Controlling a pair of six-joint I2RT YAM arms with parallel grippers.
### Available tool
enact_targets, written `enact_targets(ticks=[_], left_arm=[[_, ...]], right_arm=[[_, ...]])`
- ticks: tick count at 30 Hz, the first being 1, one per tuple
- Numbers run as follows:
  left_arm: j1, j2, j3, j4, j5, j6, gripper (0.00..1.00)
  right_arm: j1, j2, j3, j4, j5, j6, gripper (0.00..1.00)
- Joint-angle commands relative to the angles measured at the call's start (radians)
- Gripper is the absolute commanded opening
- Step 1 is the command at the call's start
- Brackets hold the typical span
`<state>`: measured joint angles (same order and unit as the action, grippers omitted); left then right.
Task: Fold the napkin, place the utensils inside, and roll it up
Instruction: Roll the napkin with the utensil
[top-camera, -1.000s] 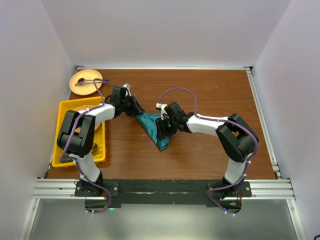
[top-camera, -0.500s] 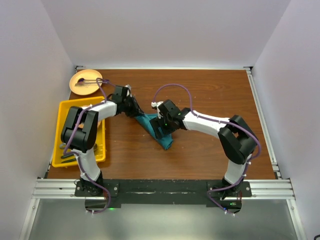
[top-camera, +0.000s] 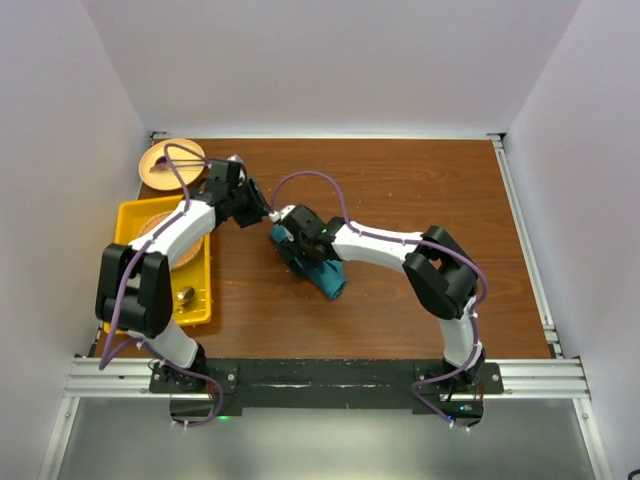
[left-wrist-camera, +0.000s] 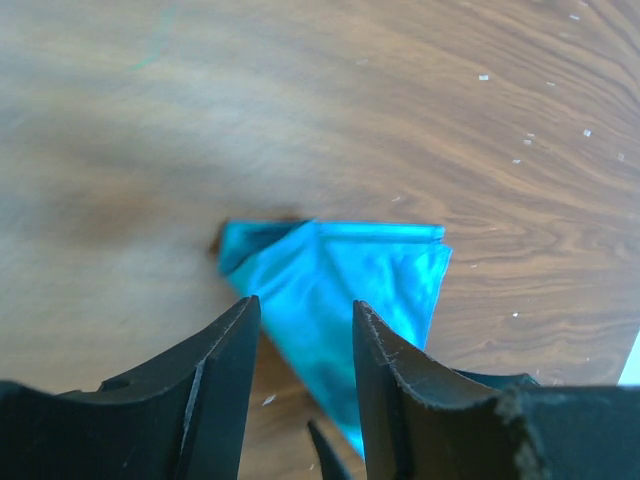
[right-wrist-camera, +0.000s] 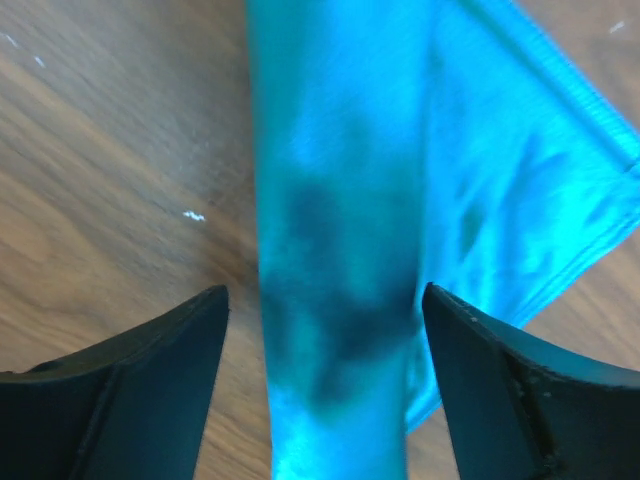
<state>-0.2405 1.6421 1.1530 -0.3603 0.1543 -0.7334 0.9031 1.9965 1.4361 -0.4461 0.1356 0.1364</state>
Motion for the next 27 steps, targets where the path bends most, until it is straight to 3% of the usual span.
enact_targets(ticks=[1, 11, 15, 18, 19, 27], left_arm=[[0.03, -0.088, -0.111, 0.006, -0.039, -0.037, 0.47], [0.03, -0.1, -0.225, 0.053, 0.027, -0.043, 0.47], [0.03, -0.119, -0.283, 0.119, 0.08, -0.02, 0.47], [0.029, -0.137, -0.331, 0.168, 0.117, -0.018, 0.5], [0.027, -0.14, -0.337, 0.175, 0.123, -0.017, 0.51], [0.0, -0.165, -0.383, 0.261, 0.182, -0.032, 0.61]], right_arm=[[0.033, 0.001, 0.027, 0.013, 0.098, -0.012, 0.79], [0.046, 0.073, 0.015, 0.035, 0.17, 0.017, 0.65], [0.028, 0.082, -0.006, 0.061, 0.098, 0.054, 0.47], [-0.01, 0.091, -0.026, 0.083, -0.023, 0.095, 0.34], [-0.035, 0.09, -0.035, 0.102, -0.059, 0.113, 0.26], [-0.179, 0.113, -0.152, 0.282, -0.583, 0.239, 0.08]])
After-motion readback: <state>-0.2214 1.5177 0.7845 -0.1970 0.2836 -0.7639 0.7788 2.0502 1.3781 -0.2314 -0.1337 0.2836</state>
